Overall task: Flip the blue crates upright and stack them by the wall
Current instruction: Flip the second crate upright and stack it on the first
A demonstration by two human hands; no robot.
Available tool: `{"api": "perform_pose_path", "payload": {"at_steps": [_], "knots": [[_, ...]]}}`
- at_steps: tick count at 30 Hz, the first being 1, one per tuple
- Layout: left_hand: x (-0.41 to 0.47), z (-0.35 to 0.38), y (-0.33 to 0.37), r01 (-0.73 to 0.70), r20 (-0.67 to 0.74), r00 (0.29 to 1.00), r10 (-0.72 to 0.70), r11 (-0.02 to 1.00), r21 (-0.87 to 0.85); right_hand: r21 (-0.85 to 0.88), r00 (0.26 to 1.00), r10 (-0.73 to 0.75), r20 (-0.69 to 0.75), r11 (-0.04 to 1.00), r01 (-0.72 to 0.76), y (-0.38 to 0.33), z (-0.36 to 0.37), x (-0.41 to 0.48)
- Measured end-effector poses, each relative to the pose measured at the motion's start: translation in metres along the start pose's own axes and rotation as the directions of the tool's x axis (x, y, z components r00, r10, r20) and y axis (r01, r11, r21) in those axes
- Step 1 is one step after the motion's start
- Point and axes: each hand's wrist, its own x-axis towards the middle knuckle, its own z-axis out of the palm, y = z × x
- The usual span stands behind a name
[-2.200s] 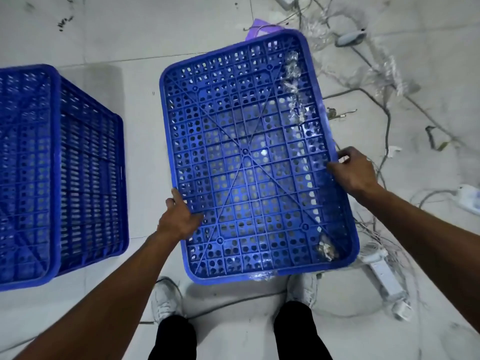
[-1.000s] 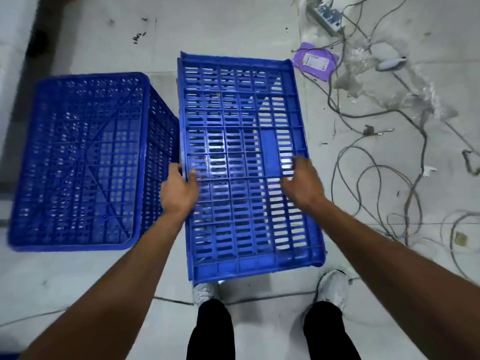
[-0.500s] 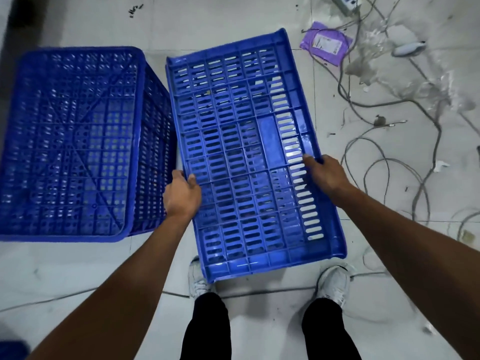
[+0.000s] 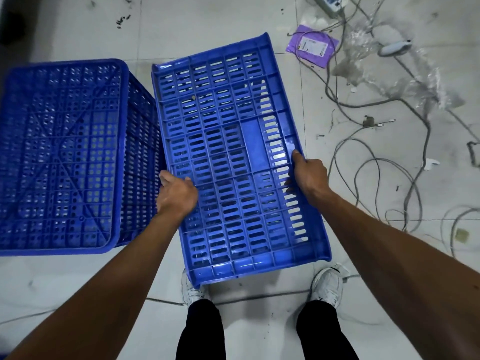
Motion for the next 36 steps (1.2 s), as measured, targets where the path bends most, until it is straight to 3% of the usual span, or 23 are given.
{"api": "perform_pose_path", "payload": {"at_steps": [5, 7, 10, 12, 19, 22, 26, 28, 30, 32, 36], "knots": [[-0.016, 0.000, 0.028, -0.213, -0.117, 0.964, 0.241, 0.954, 0.211, 0.004, 0.999, 0.010, -0.049, 1.000, -0.010, 0.008, 0.005, -0.005], [-0.031, 0.007, 0.046, -0.390, -0.193, 0.886, 0.422, 0.903, 0.180, 0.015, 0.999, 0.000, -0.044, 1.000, 0.000, 0.008, 0.004, -0.011], [-0.064, 0.017, 0.075, -0.684, -0.275, 0.690, 0.670, 0.727, 0.054, -0.067, 0.994, -0.070, -0.084, 0.996, 0.064, -0.001, 0.002, -0.022], [-0.082, 0.022, 0.095, -0.738, -0.278, 0.651, 0.706, 0.675, -0.013, -0.151, 0.984, -0.133, -0.120, 0.982, 0.114, -0.011, 0.002, -0.033], [-0.094, 0.011, 0.119, -0.521, -0.272, 0.843, 0.463, 0.829, -0.204, -0.388, 0.945, -0.321, -0.061, 0.880, 0.274, -0.025, 0.015, -0.060], [-0.093, 0.003, 0.118, -0.389, -0.210, 0.915, 0.344, 0.891, -0.234, -0.460, 0.922, -0.379, 0.076, 0.808, 0.370, -0.026, 0.021, -0.071], [-0.083, -0.008, 0.115, -0.218, -0.171, 0.965, 0.197, 0.969, -0.117, -0.442, 0.845, -0.432, 0.315, 0.721, 0.534, -0.026, 0.033, -0.079], [-0.078, -0.017, 0.106, -0.177, -0.173, 0.972, 0.162, 0.981, -0.078, -0.381, 0.804, -0.376, 0.460, 0.735, 0.561, -0.026, 0.035, -0.080], [-0.073, -0.026, 0.092, -0.179, -0.165, 0.971, 0.174, 0.984, -0.016, -0.297, 0.786, -0.242, 0.569, 0.830, 0.471, -0.021, 0.031, -0.075], [-0.065, -0.034, 0.073, -0.206, -0.111, 0.970, 0.214, 0.975, 0.083, -0.296, 0.799, -0.143, 0.584, 0.879, 0.374, -0.009, 0.022, -0.067], [-0.045, -0.047, 0.037, -0.250, 0.039, 0.968, 0.248, 0.936, 0.248, -0.566, 0.866, -0.061, 0.496, 0.734, 0.376, 0.034, -0.005, -0.034]]}}
